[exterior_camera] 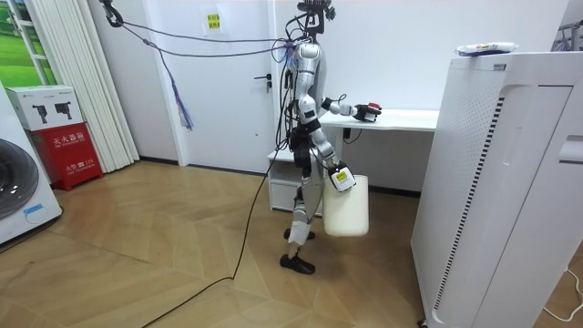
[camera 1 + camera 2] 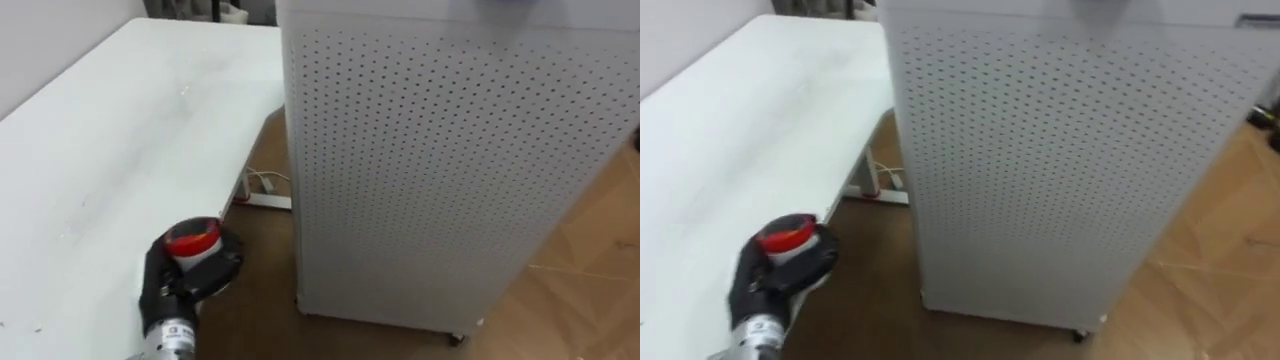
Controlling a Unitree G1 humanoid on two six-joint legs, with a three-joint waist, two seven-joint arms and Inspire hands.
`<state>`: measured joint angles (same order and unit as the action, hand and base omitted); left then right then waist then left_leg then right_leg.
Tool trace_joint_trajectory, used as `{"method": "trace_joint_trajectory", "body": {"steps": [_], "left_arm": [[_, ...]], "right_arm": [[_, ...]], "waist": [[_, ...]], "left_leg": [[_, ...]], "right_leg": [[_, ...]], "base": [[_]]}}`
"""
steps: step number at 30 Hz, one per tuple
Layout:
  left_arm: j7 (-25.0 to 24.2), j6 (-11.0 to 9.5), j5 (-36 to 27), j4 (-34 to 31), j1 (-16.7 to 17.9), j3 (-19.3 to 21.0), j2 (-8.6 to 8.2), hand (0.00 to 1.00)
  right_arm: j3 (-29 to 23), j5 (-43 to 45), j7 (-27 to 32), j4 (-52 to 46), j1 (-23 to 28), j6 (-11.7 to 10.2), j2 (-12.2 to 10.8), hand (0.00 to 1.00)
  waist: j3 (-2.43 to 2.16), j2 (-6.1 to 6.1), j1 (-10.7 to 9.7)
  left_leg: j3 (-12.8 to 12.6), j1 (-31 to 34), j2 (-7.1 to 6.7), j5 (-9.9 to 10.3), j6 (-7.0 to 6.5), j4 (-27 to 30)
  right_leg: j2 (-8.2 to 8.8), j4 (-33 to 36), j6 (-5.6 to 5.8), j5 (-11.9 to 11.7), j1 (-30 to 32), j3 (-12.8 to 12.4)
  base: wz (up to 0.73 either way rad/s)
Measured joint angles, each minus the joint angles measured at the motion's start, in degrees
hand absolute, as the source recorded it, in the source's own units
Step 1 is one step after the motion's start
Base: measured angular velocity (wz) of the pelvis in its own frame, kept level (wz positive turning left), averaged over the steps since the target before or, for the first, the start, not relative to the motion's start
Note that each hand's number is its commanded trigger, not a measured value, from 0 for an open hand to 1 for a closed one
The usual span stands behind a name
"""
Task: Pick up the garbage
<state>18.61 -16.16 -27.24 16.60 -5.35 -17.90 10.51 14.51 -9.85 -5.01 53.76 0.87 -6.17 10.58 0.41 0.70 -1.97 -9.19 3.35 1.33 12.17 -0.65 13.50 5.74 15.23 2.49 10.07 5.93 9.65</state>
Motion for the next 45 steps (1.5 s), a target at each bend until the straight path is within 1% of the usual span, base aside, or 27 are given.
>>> {"method": "trace_joint_trajectory", "body": {"steps": [1, 3, 4, 5, 8, 10, 11, 12, 14, 15, 16, 18, 20, 22, 23, 24, 26, 27, 28, 29, 30, 33, 34, 38, 42, 45], "left_arm": [[-1.52, 0.21, 0.06, -0.83, 0.00, -0.68, -0.06, 1.00], [-7.12, 1.21, 0.11, -3.70, -0.01, -2.41, -0.30, 1.00], [-8.32, 1.51, 0.20, -4.29, 0.00, -2.67, -0.33, 1.00], [-10.47, 2.37, 0.43, -5.48, 0.01, -3.09, -0.46, 1.00], [-15.11, 2.82, 0.53, -6.00, 0.00, -4.32, -0.44, 1.00], [-17.49, 3.24, 0.52, -5.99, 0.00, -5.60, -0.35, 1.00], [-19.17, 3.69, 0.50, -5.89, 0.01, -6.45, -0.34, 1.00], [-20.82, 4.51, 0.36, -5.85, 0.03, -7.31, -0.32, 1.00], [-23.64, 5.63, 0.40, -5.61, 0.03, -8.00, -0.10, 1.00], [-25.19, 6.51, 0.42, -5.57, 0.13, -8.62, 0.15, 1.00], [-25.91, 6.87, 0.41, -5.58, 0.30, -9.02, 0.69, 1.00], [-29.26, 7.97, 0.64, -5.58, 1.12, -10.53, 2.21, 1.00], [-31.00, 8.78, 1.70, -5.58, 1.48, -11.44, 2.75, 1.00], [-33.40, 9.06, 3.04, -5.58, 1.55, -11.93, 3.05, 1.00], [-34.78, 9.17, 3.36, -5.58, 1.61, -12.14, 3.48, 0.97], [-36.06, 9.21, 3.41, -5.58, 1.66, -12.36, 3.90, 0.67], [-37.65, 9.26, 3.48, -5.58, 1.67, -12.69, 4.56, 0.61], [-38.44, 9.37, 3.76, -5.58, 1.72, -12.70, 4.84, 0.53], [-38.69, 9.42, 3.91, -5.58, 1.72, -12.70, 4.89, 0.27], [-39.28, 9.56, 4.34, -5.58, 1.73, -12.69, 4.91, 0.00], [-39.86, 9.67, 4.36, -5.58, 1.88, -12.70, 4.88, 0.00], [-41.32, 9.70, 4.37, -5.59, 2.03, -12.69, 4.60, 0.00], [-41.57, 9.70, 4.40, -5.60, 2.03, -12.69, 4.58, 0.00], [-42.24, 9.75, 4.57, -5.62, 2.17, -12.66, 4.19, 0.00], [-43.03, 9.74, 4.55, -5.62, 2.18, -12.64, 4.13, 0.00], [-43.02, 9.74, 4.58, -5.62, 2.27, -12.64, 4.04, 0.00]], "right_arm": [[0.00, 0.03, -0.03, -0.11, -0.17, 0.00, -0.11, 1.00], [-0.02, 0.18, 0.04, -0.13, -0.82, 0.00, -0.39, 1.00], [-0.01, 0.25, 0.05, -0.16, -0.97, 0.00, -0.42, 1.00], [-0.01, 0.43, 0.04, -0.18, -1.20, 0.00, -0.42, 1.00], [0.02, 0.67, -0.02, -0.17, -1.96, 0.00, -0.28, 1.00], [0.08, 0.64, -0.04, -0.13, -2.95, 0.00, -0.07, 1.00], [0.09, 0.67, -0.06, 0.00, -3.74, 0.00, 0.02, 1.00], [0.07, 1.05, -0.12, 0.42, -4.50, 0.00, 0.04, 1.00], [-0.01, 1.67, -0.18, 0.47, -5.34, 0.26, -0.01, 1.00], [-0.01, 1.74, -0.20, 0.25, -5.72, 0.52, -0.06, 1.00], [0.00, 1.72, -0.25, 0.16, -5.91, 0.64, -0.07, 1.00], [0.01, 1.75, -0.50, -0.44, -6.70, 0.76, -0.03, 1.00], [0.05, 1.75, -0.49, -1.05, -7.06, 0.73, 0.41, 1.00], [0.06, 1.75, -0.56, -1.05, -7.34, 0.72, 0.88, 1.00], [0.06, 1.72, -0.57, -1.06, -7.33, 0.72, 1.05, 1.00], [0.06, 1.73, -0.57, -1.15, -7.33, 0.72, 1.14, 1.00], [0.09, 1.72, -0.67, -1.97, -7.30, 0.72, 1.33, 1.00], [0.17, 1.71, -0.76, -3.11, -7.02, 0.72, 1.65, 1.00], [0.19, 1.71, -0.84, -3.50, -7.00, 0.72, 1.78, 1.00], [0.19, 1.64, -0.93, -3.80, -6.95, 0.72, 1.92, 1.00], [0.19, 1.59, -1.03, -3.82, -6.87, 0.72, 2.02, 1.00], [0.20, 1.45, -1.19, -3.87, -6.80, 0.72, 2.19, 1.00], [0.30, 1.45, -1.19, -3.87, -6.79, 0.72, 2.19, 1.00], [0.60, 1.44, -1.46, -3.70, -6.57, 0.72, 2.20, 1.00], [1.38, 1.08, -1.38, -2.61, -6.45, 0.72, 2.79, 1.00], [2.62, 1.25, -1.82, -2.17, -6.17, 0.85, 3.08, 1.00]], "waist": [[0.00, -0.07, 0.04], [0.05, -0.17, -0.56], [0.11, -0.25, -0.65], [0.14, -0.31, -0.69], [0.35, -0.62, -0.75], [0.59, -0.99, -0.93], [0.90, -1.20, -1.02], [1.00, -1.43, -0.90], [0.99, -1.66, -1.07], [0.99, -1.71, -1.01], [0.97, -1.74, -0.99], [0.93, -1.85, -1.12], [0.86, -2.07, -1.18], [0.90, -2.33, -1.33], [0.87, -2.43, -1.36], [0.85, -2.46, -1.59], [0.88, -2.63, -2.49], [0.85, -2.82, -2.54], [0.82, -2.93, -2.55], [0.77, -3.18, -2.71], [0.66, -3.51, -2.87], [0.57, -4.27, -3.04], [0.56, -4.33, -3.04], [0.58, -4.29, -3.00], [0.78, -3.98, -2.97], [0.90, -3.71, -2.62]], "left_leg": [[-0.30, -0.14, 0.00, 0.00, 0.00, -0.01], [-1.91, -0.52, 0.00, 0.01, -0.01, -0.10], [-2.07, -0.55, 0.02, 0.01, -0.01, -0.11], [-2.89, -0.55, 0.10, 0.01, -0.01, -0.15], [-4.19, -0.50, 0.32, 0.01, -0.01, -0.23], [-4.52, -0.01, 0.39, 0.01, -0.01, -0.22], [-4.64, 0.14, 0.40, 0.01, -0.01, -0.29], [-4.64, 0.33, 0.42, 0.01, -0.02, -0.37], [-4.49, 0.96, 0.55, 0.01, -0.02, -0.25], [-4.45, 1.12, 0.65, 0.01, -0.02, -0.24], [-4.57, 1.13, 0.74, 0.01, -0.02, -0.22], [-4.77, 1.19, 1.04, 0.01, -0.01, -0.03], [-4.78, 1.49, 1.12, 0.01, -0.01, 0.16], [-4.79, 1.81, 1.12, 0.01, -0.01, 0.28], [-4.85, 1.88, 1.11, 0.01, -0.01, 0.30], [-4.87, 1.88, 1.08, 0.01, -0.01, 0.31], [-4.89, 2.01, 1.11, 0.01, -0.01, 0.34], [-5.02, 2.08, 1.12, 0.02, -0.01, 0.33], [-5.08, 2.18, 1.12, 0.02, -0.02, 0.33], [-5.13, 2.23, 1.12, 0.03, -0.03, 0.33], [-5.13, 2.21, 1.15, 0.03, -0.03, 0.33], [-5.12, 2.20, 1.20, 0.03, -0.03, 0.33], [-5.11, 2.20, 1.19, 0.03, -0.03, 0.34], [-5.13, 2.77, 1.28, 0.03, -0.02, 1.42], [-5.12, 2.81, 1.11, 0.03, -0.03, 2.03], [-5.11, 2.81, 1.26, 0.03, -0.02, 2.14]], "right_leg": [[-0.04, 0.08, 0.02, -0.12, 0.18, -0.54], [-0.09, 0.51, 0.11, -0.40, 1.09, -1.83], [-0.08, 0.54, 0.10, -0.52, 1.25, -1.76], [-0.10, 0.64, 0.03, -0.76, 1.72, -1.76], [-0.19, 0.91, -0.11, -1.13, 2.57, -1.81], [-0.19, 1.08, -0.15, -1.28, 3.23, -1.73], [-0.20, 1.36, -0.16, -1.31, 3.55, -1.73], [-0.22, 1.42, -0.20, -1.33, 3.79, -1.68], [-0.28, 1.48, -0.31, -1.41, 4.26, -1.53], [-0.41, 1.51, -0.38, -1.45, 4.44, -1.56], [-0.51, 1.53, -0.41, -1.47, 4.48, -1.61], [-0.80, 1.55, -0.52, -1.53, 4.64, -1.61], [-0.85, 1.69, -0.58, -1.55, 5.02, -1.57], [-0.84, 1.69, -0.64, -1.59, 5.28, -1.51], [-0.83, 1.69, -0.69, -1.62, 5.38, -1.52], [-0.84, 1.74, -0.70, -1.63, 5.43, -1.53], [-0.82, 1.81, -0.70, -1.63, 5.48, -1.43], [-0.82, 2.01, -0.73, -1.64, 5.83, -1.65], [-0.77, 2.33, -0.73, -1.64, 6.15, -1.61], [-0.76, 2.51, -0.74, -1.65, 6.32, -1.53], [-0.77, 2.56, -0.75, -1.66, 6.32, -1.50], [-0.78, 2.89, -0.81, -1.64, 6.45, -1.48], [-0.76, 3.09, -0.87, -1.60, 6.55, -1.48], [-0.62, 3.99, -1.10, -1.45, 7.12, -1.33], [-0.23, 4.52, -1.43, -1.16, 7.21, -0.85], [-0.19, 4.61, -1.52, -1.07, 7.24, -0.66]], "base": [[-0.51], [-0.47], [-0.42], [-0.37], [-0.23], [-0.04], [0.00], [0.00], [0.00], [0.00], [-0.04], [-0.07], [-0.02], [0.00], [0.00], [0.00], [0.00], [-0.07], [-0.12], [-0.06], [0.00], [0.00], [0.00], [0.00], [0.00], [0.00]]}}
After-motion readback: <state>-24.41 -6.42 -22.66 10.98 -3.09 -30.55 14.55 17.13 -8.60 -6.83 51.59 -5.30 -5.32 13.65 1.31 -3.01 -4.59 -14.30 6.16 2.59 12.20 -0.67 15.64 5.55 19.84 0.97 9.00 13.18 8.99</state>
